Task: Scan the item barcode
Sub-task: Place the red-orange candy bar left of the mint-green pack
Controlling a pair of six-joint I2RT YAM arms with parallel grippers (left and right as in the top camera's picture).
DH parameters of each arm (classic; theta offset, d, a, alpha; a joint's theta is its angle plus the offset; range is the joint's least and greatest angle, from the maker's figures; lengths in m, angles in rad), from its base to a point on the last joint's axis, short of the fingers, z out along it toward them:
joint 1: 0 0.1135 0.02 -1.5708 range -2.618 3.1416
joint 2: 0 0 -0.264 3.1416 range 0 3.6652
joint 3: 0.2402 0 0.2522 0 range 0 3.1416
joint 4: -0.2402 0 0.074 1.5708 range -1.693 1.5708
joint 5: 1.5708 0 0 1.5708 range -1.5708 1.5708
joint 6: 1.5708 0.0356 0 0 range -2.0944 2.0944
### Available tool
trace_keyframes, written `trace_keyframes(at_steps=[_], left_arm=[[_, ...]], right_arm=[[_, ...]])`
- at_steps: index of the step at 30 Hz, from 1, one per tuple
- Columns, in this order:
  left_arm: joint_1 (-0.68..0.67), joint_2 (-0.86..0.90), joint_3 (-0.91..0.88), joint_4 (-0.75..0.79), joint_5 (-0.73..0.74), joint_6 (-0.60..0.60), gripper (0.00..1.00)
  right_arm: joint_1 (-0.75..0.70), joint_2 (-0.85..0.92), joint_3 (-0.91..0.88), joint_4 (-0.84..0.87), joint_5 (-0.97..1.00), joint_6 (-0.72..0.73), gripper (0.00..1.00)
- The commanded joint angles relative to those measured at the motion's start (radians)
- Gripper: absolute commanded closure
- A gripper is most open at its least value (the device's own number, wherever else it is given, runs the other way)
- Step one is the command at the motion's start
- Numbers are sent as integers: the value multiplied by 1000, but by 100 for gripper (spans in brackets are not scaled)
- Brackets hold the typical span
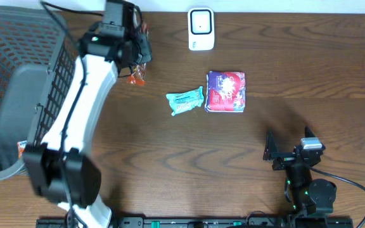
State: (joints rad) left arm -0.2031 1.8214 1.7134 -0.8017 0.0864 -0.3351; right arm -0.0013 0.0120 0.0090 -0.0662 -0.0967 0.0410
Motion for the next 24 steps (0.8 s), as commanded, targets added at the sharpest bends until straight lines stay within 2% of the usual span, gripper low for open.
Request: trace_keyframes(at_steps=[1,8,12,13,15,16,19,24], left_arm=[[1,90,-2,-5,-83,19,92],[-18,222,-2,-18,-68,-70,93],[-45,267,-2,-20,-39,-74,92],[-58,275,-2,-20,-37,-74,86],[-69,275,-2,-19,-37,-74,53],[-74,275,-2,-16,-37,-74,45],[-77,270,1,-18,-37,-50,37],[-51,203,29,-22,-39,7,36]], right_arm=[[16,-5,-3,-2,1,6,1],[16,-5,-3,-2,1,6,1],[16,-5,-3,-2,1,6,1],[16,-5,-3,-2,1,6,1],[16,-5,-3,-2,1,6,1],[16,-5,-3,-2,1,6,1],[16,-5,-3,-2,1,6,1],[16,-5,-3,-2,1,6,1]])
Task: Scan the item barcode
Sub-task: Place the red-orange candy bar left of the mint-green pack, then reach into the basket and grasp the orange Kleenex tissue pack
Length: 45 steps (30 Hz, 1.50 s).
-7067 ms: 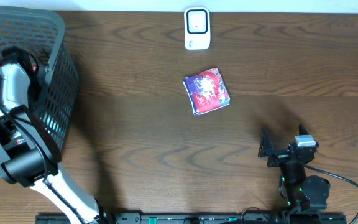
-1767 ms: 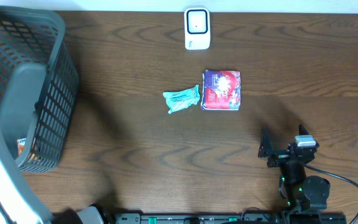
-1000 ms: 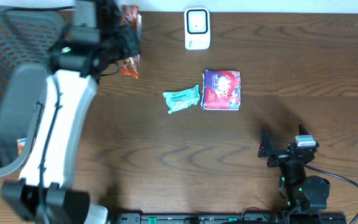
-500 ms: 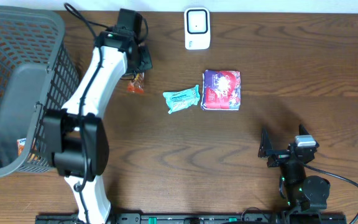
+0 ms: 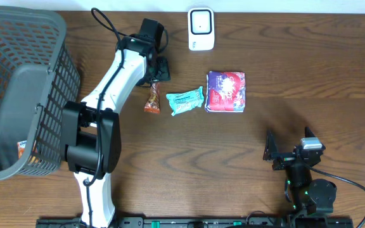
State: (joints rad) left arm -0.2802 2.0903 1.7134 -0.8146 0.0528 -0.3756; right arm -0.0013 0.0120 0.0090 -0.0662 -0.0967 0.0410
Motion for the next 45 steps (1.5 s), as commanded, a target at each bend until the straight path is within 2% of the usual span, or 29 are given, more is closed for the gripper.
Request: trace_keyframes(at_steps=[1,5,9,12,15,17,20,26,31,45], left_arm=[[39,-95,41,-10,-5,59,36],[99,-237,60,8,-31,69,36],[192,-391,60,16,-154,68,36],[299,-495,60,11,-278,68,36],[411,-547,60,-8,-309,68,35],[500,-558,60,-45,-309,68,17],[636,-545,49,-117,-309,68,15],[795,-498,-8,-242,-309,68,14],[854,-461,-86,-254,-308,68,14],[851,-360,-396,-156,-308,67,14]], right_arm=[[16,-5,-3,-2,1,6,1],[16,-5,-3,-2,1,6,1],[16,-5,-3,-2,1,6,1],[16,-5,-3,-2,1,6,1],[16,-5,-3,-2,1,6,1],[16,-5,-3,-2,1,6,1],[16,-5,-3,-2,1,6,1],[16,-5,-3,-2,1,6,1],[16,-5,-3,-2,1,6,1],[16,-5,-3,-2,1,6,1]])
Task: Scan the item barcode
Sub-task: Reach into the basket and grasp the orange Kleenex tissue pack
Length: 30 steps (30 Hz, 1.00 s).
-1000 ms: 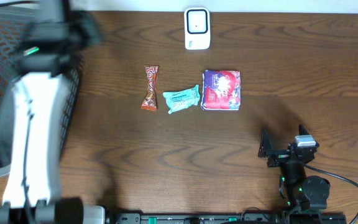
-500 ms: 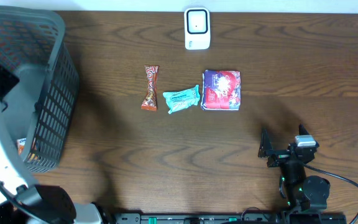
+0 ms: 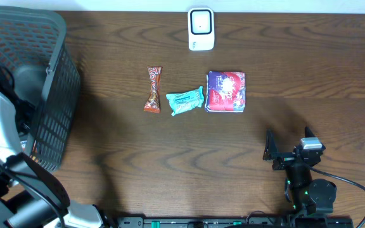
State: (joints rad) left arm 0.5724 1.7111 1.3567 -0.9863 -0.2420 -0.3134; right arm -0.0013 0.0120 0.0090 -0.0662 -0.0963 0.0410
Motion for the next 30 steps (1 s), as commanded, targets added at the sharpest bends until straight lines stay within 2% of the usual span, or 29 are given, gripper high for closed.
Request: trace_keyframes(at_steps=[1,19,23,26,27,28,30], left_arm=[[-2,26,-53,28,-13,5,14],[-2,132,-216,158,-10,2,15],[-2,131,-219,204,-9,2,44],[-2,131,-219,222,-10,2,70],[-2,131,-219,226,-10,2,85],[-2,131,-218,228,-10,2,92],[-2,128,-211,229,-10,2,93]], right_arm=[[16,-5,-3,-2,1,6,1],[16,-5,-3,-2,1,6,1],[16,-5,-3,-2,1,6,1],[16,-5,-3,-2,1,6,1],[16,-5,-3,-2,1,6,1],[16,-5,-3,-2,1,6,1],[16,-5,-3,-2,1,6,1]])
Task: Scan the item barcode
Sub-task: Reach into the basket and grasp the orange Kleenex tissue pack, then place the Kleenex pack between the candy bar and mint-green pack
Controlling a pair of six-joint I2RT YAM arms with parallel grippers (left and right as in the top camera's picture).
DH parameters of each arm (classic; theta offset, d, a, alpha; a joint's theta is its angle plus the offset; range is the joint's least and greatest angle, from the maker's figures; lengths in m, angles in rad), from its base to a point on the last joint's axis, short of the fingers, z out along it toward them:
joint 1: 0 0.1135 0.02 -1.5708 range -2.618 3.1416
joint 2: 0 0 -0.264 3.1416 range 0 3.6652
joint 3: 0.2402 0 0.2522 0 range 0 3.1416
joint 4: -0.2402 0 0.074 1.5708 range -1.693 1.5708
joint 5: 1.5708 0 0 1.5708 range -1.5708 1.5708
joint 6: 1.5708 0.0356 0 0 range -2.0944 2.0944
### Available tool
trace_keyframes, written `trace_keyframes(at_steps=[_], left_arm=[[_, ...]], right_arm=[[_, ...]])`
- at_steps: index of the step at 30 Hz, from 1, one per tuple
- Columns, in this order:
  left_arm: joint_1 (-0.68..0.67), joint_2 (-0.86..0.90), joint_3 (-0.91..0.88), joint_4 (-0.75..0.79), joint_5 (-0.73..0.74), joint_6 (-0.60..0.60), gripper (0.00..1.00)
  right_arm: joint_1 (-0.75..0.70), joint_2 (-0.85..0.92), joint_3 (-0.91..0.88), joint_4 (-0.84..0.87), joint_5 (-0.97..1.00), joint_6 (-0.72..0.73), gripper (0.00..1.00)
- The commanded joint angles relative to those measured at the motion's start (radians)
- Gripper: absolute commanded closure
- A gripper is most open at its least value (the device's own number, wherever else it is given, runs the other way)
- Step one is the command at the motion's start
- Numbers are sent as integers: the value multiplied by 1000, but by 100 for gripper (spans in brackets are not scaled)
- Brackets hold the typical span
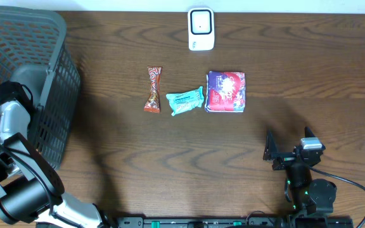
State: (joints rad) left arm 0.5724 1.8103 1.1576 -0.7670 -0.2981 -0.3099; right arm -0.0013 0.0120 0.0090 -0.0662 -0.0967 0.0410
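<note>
A white barcode scanner (201, 28) stands at the far edge of the table. Three items lie in a row at mid-table: an orange-red candy wrapper (153, 89), a teal packet (185, 100) and a purple-red packet (225, 91). My left gripper (16, 90) reaches into the dark mesh basket (56, 38) at the left; its fingers are hidden from above. My right gripper (271, 152) rests near the front right, fingers apart, holding nothing, well clear of the items.
The basket fills the left side and holds at least one more small packet (21, 147) low by its wall. The right arm's cable (360, 190) trails along the front right edge.
My left arm's wrist has shifted a little up and to the right inside the basket. The three items, the scanner and the right arm have not moved.
My left gripper was over the table next to the basket with the orange-red candy at its fingers. Then it was beside the teal packet with the candy under it. Later the candy lay alone there and the arm was back at the basket, where it still is.
</note>
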Motion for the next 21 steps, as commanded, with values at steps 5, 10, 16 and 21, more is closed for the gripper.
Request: trace_keyframes(at_steps=[5,10,16,21], left_arm=[[-2,-34,77,-45,51,-2,93],[-2,-184,244,-87,111,-2,93],[-2,-417,396,24,341,-6,93],[-21,-593,399,111,479,-117,93]], right_arm=[[16,-5,-3,-2,1,6,1],[16,-5,-3,-2,1,6,1],[16,-5,-3,-2,2,6,1],[16,-5,-3,-2,1,6,1]])
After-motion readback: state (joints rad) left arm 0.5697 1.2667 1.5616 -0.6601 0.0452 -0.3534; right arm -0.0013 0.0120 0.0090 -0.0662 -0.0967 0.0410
